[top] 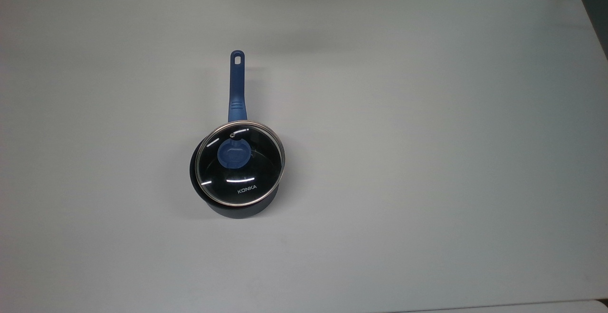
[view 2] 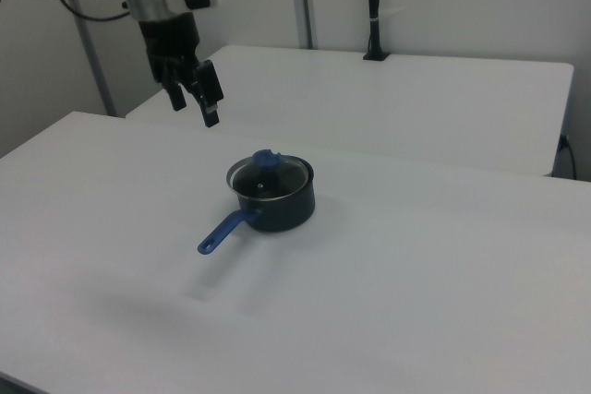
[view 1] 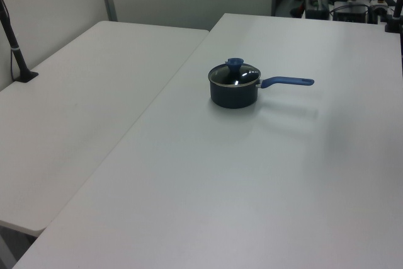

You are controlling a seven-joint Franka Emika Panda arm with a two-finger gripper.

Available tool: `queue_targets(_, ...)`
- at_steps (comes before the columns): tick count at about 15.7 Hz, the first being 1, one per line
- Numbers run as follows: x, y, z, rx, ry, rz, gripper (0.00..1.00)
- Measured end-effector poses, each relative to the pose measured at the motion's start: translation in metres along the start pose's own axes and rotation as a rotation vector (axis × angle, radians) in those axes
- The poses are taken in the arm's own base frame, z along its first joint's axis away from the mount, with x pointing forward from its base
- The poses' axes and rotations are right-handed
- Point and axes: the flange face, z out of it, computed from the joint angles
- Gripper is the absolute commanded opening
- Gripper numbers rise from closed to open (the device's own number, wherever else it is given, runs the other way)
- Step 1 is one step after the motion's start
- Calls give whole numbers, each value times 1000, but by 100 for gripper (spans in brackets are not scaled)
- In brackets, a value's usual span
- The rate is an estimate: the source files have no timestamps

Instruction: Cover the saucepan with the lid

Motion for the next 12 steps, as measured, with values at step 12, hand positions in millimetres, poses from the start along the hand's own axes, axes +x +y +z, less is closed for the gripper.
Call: queue_targets(12,-1,-5,10,-16,-9,-155,100)
